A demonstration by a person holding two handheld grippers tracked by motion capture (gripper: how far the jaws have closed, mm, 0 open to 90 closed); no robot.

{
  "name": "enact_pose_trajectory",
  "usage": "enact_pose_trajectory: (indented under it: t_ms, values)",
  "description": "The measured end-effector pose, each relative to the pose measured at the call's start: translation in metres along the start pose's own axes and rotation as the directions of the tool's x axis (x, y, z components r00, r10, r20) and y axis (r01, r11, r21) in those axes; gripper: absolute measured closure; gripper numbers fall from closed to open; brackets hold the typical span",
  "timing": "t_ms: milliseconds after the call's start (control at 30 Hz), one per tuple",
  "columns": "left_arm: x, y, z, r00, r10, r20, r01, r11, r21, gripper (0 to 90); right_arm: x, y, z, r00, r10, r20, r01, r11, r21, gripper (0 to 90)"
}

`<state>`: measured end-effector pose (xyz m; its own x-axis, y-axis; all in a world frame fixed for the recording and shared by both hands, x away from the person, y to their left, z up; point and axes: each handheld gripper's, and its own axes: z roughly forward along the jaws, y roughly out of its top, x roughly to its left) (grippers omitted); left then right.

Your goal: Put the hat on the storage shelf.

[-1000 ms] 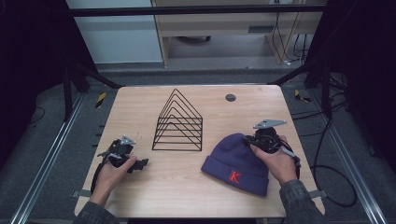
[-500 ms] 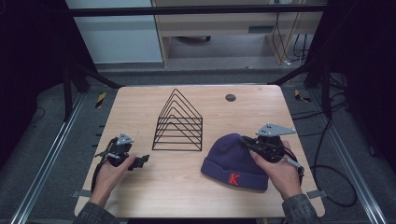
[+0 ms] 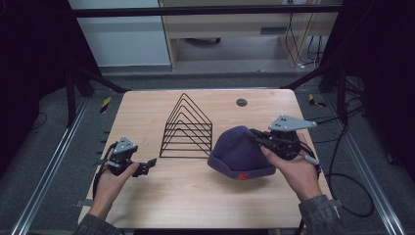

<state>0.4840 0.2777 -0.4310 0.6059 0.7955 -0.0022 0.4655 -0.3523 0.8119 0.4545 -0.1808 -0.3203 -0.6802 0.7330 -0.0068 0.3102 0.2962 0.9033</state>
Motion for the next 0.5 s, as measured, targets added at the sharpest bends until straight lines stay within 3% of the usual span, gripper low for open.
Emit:
enact_pose_trajectory:
  t_ms: [67, 200, 300, 500]
  values:
    - [-0.002, 0.011, -0.006, 0.9999, 0.000, 0.015, 0.000, 0.9994, -0.034, 6.5, -0.004, 0.007, -0.003, 1.0000, -0.001, 0.001, 0.001, 1.000, -0.011, 80.4]
    - [-0.004, 0.035, -0.018, 0.9988, 0.043, 0.022, -0.042, 0.9981, -0.046, 6.4, -0.011, 0.020, -0.005, 0.9999, -0.014, 0.009, 0.014, 0.999, -0.030, 80.4]
    - [-0.005, 0.057, -0.026, 0.9975, 0.053, 0.046, -0.049, 0.9965, -0.068, 6.3, -0.015, 0.032, -0.005, 0.9995, -0.029, 0.016, 0.030, 0.999, -0.037, 80.4]
    - [-0.008, 0.087, -0.034, 0.9942, 0.033, 0.102, -0.023, 0.9949, -0.098, 6.5, -0.023, 0.057, -0.004, 0.9990, -0.036, 0.028, 0.038, 0.998, -0.053, 80.4]
